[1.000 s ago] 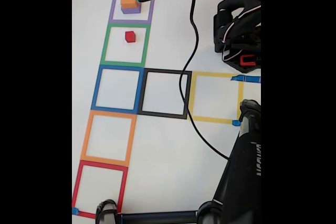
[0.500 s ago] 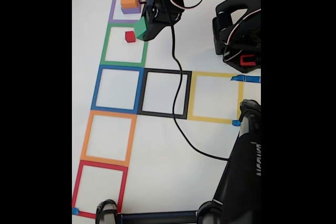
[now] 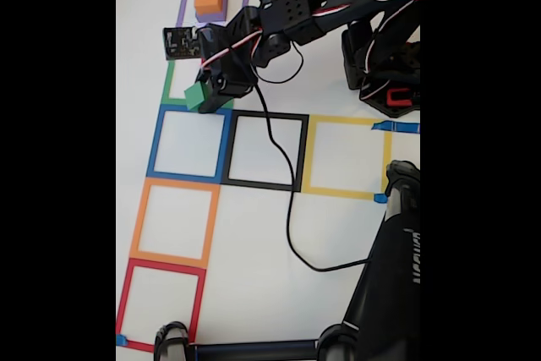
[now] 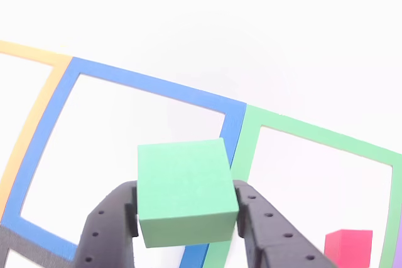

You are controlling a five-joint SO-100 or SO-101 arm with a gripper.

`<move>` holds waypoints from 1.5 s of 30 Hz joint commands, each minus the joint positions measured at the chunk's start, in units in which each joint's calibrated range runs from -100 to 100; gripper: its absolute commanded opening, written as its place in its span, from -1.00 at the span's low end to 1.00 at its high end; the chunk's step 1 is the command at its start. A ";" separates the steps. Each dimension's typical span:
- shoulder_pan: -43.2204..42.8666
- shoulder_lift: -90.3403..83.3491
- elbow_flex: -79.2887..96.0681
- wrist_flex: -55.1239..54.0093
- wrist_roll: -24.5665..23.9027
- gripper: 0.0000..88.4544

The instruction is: Tower of hanoi

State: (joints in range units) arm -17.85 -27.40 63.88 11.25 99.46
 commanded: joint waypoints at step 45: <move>-5.26 36.48 11.58 -61.61 0.54 -0.85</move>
State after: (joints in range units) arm -22.06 9.08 77.42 -49.70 99.46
